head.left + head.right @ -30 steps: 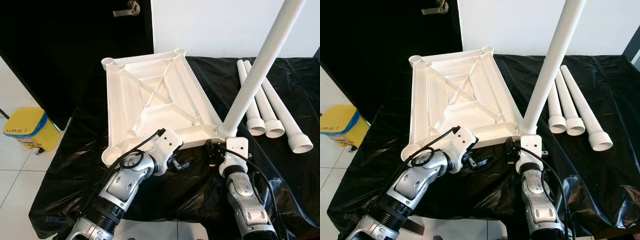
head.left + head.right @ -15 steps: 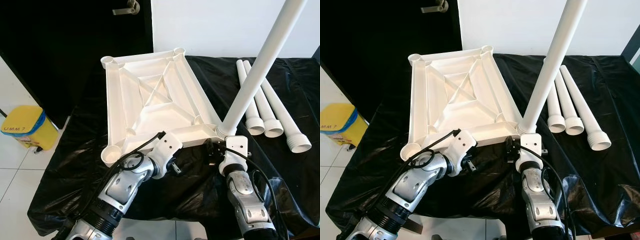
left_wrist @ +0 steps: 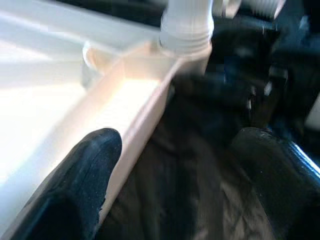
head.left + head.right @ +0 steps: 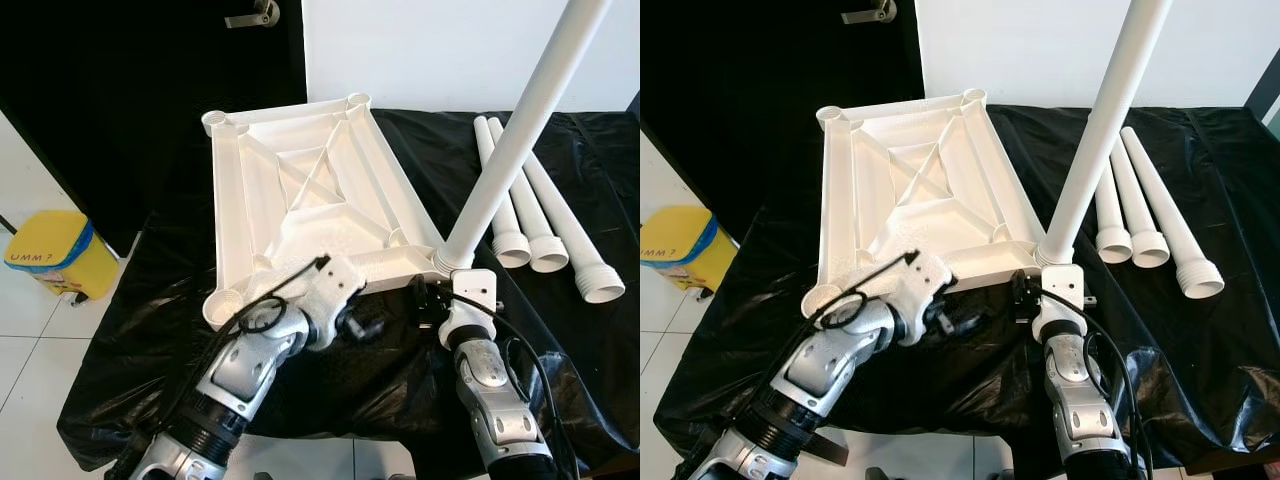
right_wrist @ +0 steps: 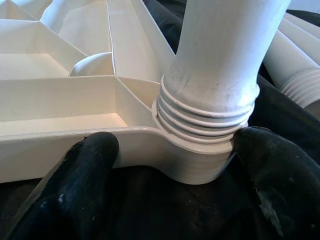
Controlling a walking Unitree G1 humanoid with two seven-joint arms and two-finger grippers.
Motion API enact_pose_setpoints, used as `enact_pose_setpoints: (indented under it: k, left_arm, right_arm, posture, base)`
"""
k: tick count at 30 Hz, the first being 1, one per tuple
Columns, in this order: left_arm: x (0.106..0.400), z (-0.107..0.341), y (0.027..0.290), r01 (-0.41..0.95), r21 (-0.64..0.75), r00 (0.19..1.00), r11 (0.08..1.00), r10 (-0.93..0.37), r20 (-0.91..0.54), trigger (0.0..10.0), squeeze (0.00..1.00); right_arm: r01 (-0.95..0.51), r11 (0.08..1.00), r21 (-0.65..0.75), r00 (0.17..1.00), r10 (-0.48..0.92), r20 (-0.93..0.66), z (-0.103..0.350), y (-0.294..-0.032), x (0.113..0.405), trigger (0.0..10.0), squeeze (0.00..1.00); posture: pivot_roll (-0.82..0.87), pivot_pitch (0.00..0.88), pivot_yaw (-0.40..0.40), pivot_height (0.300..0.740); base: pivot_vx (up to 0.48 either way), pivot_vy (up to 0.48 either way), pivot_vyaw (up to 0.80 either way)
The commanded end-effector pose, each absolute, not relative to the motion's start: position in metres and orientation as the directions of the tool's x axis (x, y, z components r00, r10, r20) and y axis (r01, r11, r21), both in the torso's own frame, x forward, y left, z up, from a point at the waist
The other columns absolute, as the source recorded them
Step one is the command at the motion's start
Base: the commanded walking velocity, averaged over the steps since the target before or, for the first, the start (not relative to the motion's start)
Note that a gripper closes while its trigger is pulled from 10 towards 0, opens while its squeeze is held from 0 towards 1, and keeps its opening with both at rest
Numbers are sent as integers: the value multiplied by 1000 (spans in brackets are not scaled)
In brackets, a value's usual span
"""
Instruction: Building children table
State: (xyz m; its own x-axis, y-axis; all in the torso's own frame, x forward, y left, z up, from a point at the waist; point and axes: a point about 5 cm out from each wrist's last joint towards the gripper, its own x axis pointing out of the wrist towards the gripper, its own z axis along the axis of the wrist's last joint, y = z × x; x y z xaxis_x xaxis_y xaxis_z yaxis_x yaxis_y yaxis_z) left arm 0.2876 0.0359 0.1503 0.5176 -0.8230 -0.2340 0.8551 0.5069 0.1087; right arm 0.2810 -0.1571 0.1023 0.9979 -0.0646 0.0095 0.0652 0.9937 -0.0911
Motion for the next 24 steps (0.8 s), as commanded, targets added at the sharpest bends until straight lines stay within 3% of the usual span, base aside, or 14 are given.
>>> enact_pose_setpoints:
  k: [1,3,4,11,13,17,24]
  left_arm:
    - [288,149,37,879,104,475,465,-844,-247,10000,1000]
    - [291,149,37,873,113,486,474,-836,-253,10000,1000]
    - [294,144,37,865,122,500,486,-820,-280,10000,0]
    - [303,127,37,826,149,557,544,-746,-365,10000,0]
    - [317,120,41,750,187,648,634,-649,-398,10000,0]
    - [330,115,50,662,195,721,724,-544,-429,10000,0]
    - [335,108,63,617,151,724,773,-482,-494,10000,0]
  right_arm:
    - [77,993,-94,997,-77,2,100,-159,280,10000,0]
    - [78,992,-94,997,-79,1,100,-159,279,10000,0]
    - [81,992,-94,997,-81,2,100,-159,279,10000,0]
    - [92,991,-93,996,-92,7,102,-160,278,10000,0]
    - [105,990,-93,994,-104,11,102,-162,278,10000,0]
    - [116,989,-91,993,-116,13,102,-163,276,10000,0]
    - [125,988,-90,992,-124,9,100,-163,273,10000,0]
  posture:
    - [-186,85,40,740]
    - [-191,85,42,740]
    - [-201,82,46,740]
    - [-216,80,52,740]
    - [-234,74,61,740]
    - [-244,72,67,740]
    - [-251,70,75,740]
  base:
    - [0,0,0]
    - [0,0,0]
    - [0,0,0]
    - [0,0,0]
    - [0,0,0]
    - [0,0,0]
    - [0,0,0]
